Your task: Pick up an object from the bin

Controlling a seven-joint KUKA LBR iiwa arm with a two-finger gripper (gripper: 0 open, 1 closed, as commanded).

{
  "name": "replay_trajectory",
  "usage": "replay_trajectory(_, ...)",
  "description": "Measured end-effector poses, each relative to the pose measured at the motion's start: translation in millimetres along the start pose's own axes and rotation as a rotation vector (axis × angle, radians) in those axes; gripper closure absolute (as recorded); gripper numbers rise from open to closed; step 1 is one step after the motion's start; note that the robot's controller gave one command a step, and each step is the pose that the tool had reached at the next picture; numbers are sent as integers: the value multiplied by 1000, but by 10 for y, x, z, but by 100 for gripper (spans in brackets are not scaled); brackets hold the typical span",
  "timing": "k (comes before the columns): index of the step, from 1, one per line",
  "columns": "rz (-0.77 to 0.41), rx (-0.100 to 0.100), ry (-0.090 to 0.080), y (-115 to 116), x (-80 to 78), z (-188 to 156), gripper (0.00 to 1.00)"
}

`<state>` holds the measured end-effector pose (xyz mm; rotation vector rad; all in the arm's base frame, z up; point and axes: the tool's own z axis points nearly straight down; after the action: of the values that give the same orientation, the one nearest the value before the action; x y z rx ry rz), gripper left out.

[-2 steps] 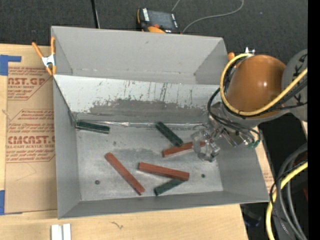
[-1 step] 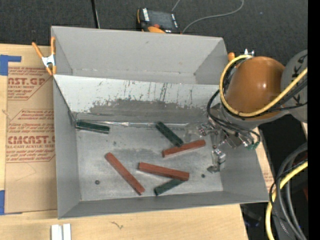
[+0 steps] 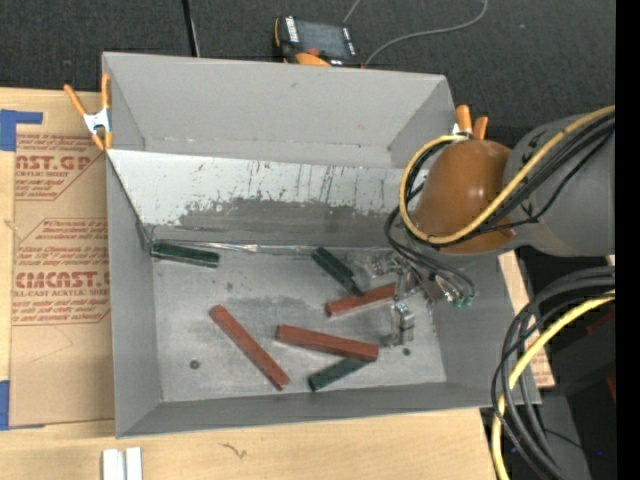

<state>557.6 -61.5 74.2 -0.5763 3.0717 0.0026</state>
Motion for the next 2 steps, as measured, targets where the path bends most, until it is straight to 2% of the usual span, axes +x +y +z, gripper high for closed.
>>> replay_trajectory(1, -2, 1, 9, -13, 19, -29, 100)
replay_trajectory(2, -198, -2, 12, 192, -119, -301, 100)
